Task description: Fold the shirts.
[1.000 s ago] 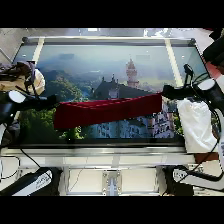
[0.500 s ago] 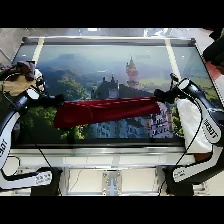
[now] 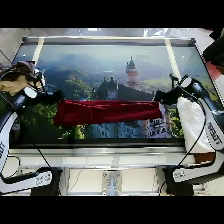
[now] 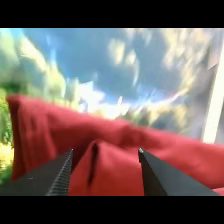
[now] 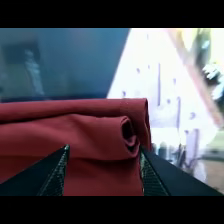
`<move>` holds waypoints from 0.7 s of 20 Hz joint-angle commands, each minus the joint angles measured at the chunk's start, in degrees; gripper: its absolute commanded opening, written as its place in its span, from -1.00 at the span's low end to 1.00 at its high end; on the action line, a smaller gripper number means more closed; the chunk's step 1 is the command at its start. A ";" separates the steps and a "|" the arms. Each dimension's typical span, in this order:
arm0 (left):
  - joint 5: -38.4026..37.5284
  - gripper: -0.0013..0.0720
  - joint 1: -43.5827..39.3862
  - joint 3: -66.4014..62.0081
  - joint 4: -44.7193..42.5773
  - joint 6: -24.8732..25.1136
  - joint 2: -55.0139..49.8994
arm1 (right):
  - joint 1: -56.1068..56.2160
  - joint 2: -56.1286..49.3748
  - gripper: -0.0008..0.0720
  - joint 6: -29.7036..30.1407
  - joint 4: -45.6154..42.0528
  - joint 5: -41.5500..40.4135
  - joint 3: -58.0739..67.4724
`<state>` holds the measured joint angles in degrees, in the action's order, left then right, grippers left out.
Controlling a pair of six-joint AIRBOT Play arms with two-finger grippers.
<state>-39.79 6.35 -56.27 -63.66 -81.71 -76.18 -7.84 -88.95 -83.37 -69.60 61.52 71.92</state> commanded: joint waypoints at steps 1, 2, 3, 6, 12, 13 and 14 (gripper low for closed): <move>0.15 0.46 -0.63 -3.65 1.86 2.47 5.49 | -1.20 10.40 0.37 3.52 -0.76 0.92 0.94; 0.13 0.46 -1.86 -5.51 2.58 5.46 7.08 | -2.16 13.09 0.37 3.50 -1.07 0.04 0.92; -0.22 0.47 -3.61 -7.58 2.86 7.30 7.96 | -3.34 14.64 0.37 3.26 -1.03 -0.42 0.87; -6.19 0.46 -11.50 -15.80 2.14 10.34 6.47 | -9.49 13.68 0.37 3.06 3.65 4.13 0.85; -6.25 0.45 -23.71 -21.03 2.21 10.43 -1.07 | -23.45 0.15 0.41 14.12 21.46 22.36 0.87; -6.29 0.45 -24.24 -21.03 2.21 9.81 -2.25 | -23.74 -1.84 0.42 14.62 21.40 21.64 0.87; -6.27 0.45 -24.50 -21.03 2.23 9.09 -3.43 | -23.71 -4.17 0.47 15.56 21.51 20.81 0.87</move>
<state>-45.95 -15.25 -76.16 -61.43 -71.92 -76.60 -28.75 -87.70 -71.59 -52.10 78.94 72.77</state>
